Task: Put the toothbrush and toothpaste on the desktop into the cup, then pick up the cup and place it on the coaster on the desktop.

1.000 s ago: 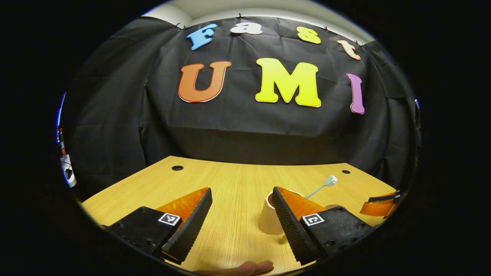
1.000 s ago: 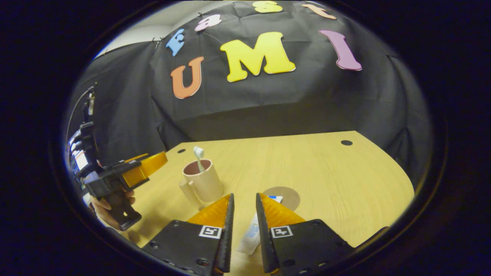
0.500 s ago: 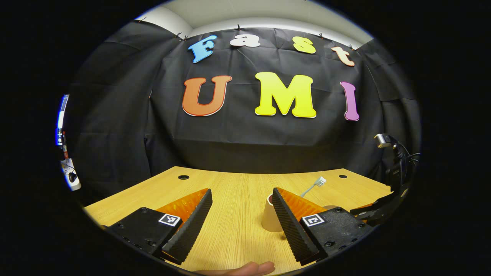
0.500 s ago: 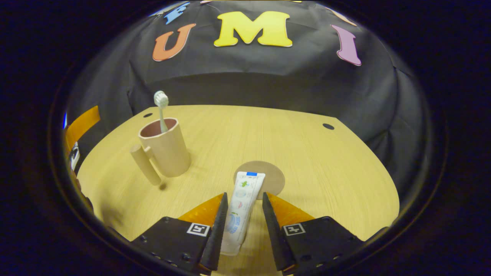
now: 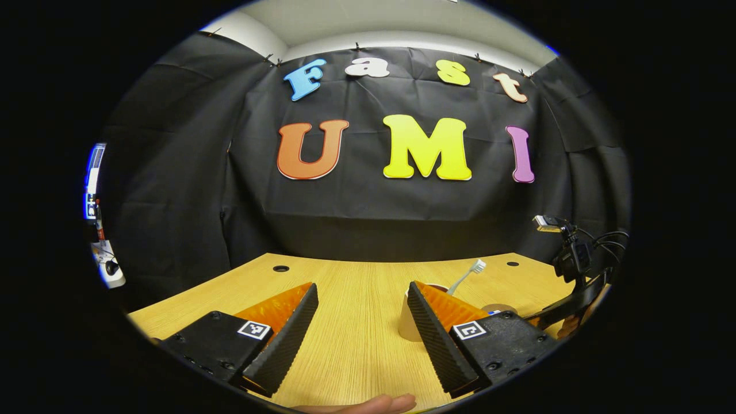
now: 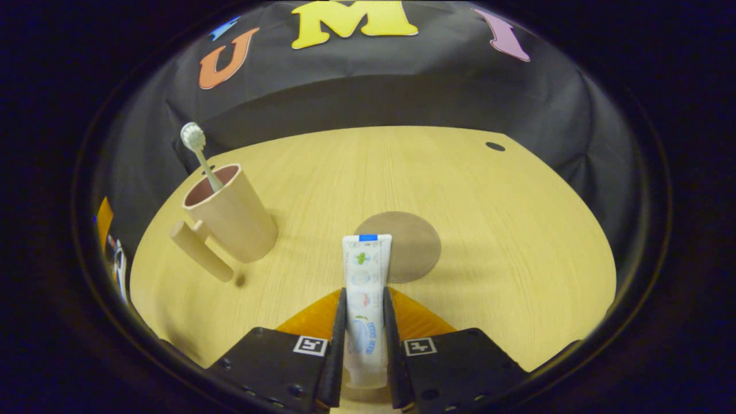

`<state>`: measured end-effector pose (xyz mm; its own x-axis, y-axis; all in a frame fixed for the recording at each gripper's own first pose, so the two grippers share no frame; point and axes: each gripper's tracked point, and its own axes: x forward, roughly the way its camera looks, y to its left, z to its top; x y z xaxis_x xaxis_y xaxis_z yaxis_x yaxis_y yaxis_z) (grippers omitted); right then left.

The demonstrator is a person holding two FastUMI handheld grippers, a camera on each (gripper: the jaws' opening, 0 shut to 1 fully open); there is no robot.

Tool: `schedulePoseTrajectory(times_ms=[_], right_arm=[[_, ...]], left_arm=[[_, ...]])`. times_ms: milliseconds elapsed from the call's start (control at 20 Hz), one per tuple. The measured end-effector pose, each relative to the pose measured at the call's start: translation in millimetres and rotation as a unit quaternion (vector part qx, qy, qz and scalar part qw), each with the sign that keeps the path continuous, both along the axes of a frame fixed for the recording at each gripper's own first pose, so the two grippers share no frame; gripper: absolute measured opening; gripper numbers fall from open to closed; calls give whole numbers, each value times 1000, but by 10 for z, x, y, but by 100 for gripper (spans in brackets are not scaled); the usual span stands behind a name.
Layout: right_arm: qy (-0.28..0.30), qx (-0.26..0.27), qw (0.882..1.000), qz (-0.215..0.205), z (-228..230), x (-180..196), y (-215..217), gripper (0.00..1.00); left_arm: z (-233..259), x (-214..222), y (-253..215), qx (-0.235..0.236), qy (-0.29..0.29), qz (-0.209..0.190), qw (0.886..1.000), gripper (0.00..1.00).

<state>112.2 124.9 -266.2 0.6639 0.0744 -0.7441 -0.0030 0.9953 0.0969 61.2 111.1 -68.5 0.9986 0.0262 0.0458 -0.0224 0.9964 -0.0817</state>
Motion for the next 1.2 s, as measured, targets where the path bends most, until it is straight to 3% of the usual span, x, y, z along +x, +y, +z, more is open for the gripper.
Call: schedulePoseTrajectory(times_ms=[200, 450, 650, 700, 900, 1050, 1200], right_arm=[[-43, 24, 999, 13, 111, -1, -4, 25], [-184, 28, 982, 25, 784, 28, 59, 25], [-324, 21, 945, 48, 1659, 22, 328, 22], [-352, 20, 934, 61, 1840, 19, 441, 27], [-424, 32, 899, 101, 2323, -17, 991, 24], [-426, 47, 895, 122, 2291, 141, 1329, 24], [-411, 53, 901, 127, 2148, 420, 1530, 27]], left_arm=[[-46, -28, 73, -11, 2, 7, 1000, 99], [-191, -24, 123, -12, 17, 14, 1000, 99], [-248, -55, 136, -18, 25, 13, 999, 99], [-238, -63, 159, -17, 23, 14, 999, 99], [-224, -143, 188, -12, 15, 8, 1000, 99], [-196, -198, 228, -8, 4, 4, 1000, 99], [-211, -224, 281, -15, 2, 5, 1000, 99]])
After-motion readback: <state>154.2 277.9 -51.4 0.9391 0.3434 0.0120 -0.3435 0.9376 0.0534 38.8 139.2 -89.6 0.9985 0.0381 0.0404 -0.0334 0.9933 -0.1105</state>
